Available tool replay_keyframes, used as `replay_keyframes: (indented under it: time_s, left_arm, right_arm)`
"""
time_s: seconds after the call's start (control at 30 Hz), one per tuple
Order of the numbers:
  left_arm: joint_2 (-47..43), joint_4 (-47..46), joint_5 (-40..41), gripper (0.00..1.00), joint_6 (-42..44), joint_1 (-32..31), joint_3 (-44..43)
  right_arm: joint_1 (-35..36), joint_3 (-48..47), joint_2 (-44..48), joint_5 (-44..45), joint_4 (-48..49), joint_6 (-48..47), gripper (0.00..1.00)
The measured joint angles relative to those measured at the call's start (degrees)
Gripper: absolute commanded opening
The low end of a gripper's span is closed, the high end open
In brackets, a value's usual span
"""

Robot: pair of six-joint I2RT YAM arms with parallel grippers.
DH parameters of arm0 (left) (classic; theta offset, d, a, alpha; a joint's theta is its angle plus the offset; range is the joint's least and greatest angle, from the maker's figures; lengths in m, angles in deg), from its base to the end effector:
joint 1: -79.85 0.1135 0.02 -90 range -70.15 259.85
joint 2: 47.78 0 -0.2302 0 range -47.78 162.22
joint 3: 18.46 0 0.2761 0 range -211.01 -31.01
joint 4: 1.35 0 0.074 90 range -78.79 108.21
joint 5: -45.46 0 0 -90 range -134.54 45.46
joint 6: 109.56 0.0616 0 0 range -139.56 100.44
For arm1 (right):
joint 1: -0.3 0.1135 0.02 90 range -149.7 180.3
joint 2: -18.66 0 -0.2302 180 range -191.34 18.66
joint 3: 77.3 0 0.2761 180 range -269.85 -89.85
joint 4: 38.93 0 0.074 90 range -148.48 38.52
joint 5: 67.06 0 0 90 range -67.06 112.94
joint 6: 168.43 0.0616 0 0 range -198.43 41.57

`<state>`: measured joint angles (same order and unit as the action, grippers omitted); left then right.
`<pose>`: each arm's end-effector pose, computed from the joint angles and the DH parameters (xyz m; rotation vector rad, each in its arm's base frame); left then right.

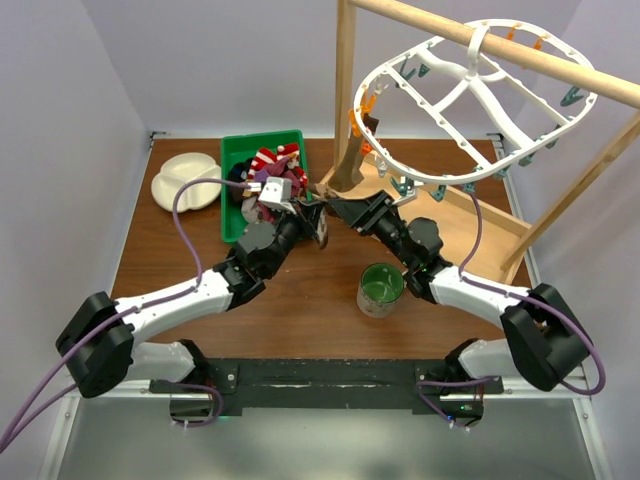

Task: Remove the socks clipped to the hanger
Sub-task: Remove the sock from the hanger, then place the sock in the bin.

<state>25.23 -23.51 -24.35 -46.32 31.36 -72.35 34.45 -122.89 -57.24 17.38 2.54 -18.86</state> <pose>0.2447 -0.2444 0.2502 0.0064 1.5725 -0.7770 0.2739 0.1930 0.2236 0.2485 1.5128 1.4094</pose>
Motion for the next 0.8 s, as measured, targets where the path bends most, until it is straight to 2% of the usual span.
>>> replay_keyframes:
  time_s: [0.27,0.4,0.63,0.8]
  left_arm:
    - [-3.5,0.5,9.2,0.0,-0.2,0.1,0.0]
    - [-3.3,4.1,13.8,0.0,-0.2,1.2,-1.7]
    - [-0.2,8.0,16.6,0.0,-0.3,8.4,-7.2]
    - [6.0,6.1,16.0,0.0,0.0,14.0,-9.0]
  right_arm:
    - [0.3,-0.2,-0.7,0.0,-0.3,0.0,0.66]
    - [0.3,-0.2,-0.6,0.1,-0.5,-0.1,0.66]
    - [0.3,-0.1,1.9,1.0,-3.1,-0.8,0.68]
    - [0.3,0.4,4.4,1.6,-4.2,-1.8,0.68]
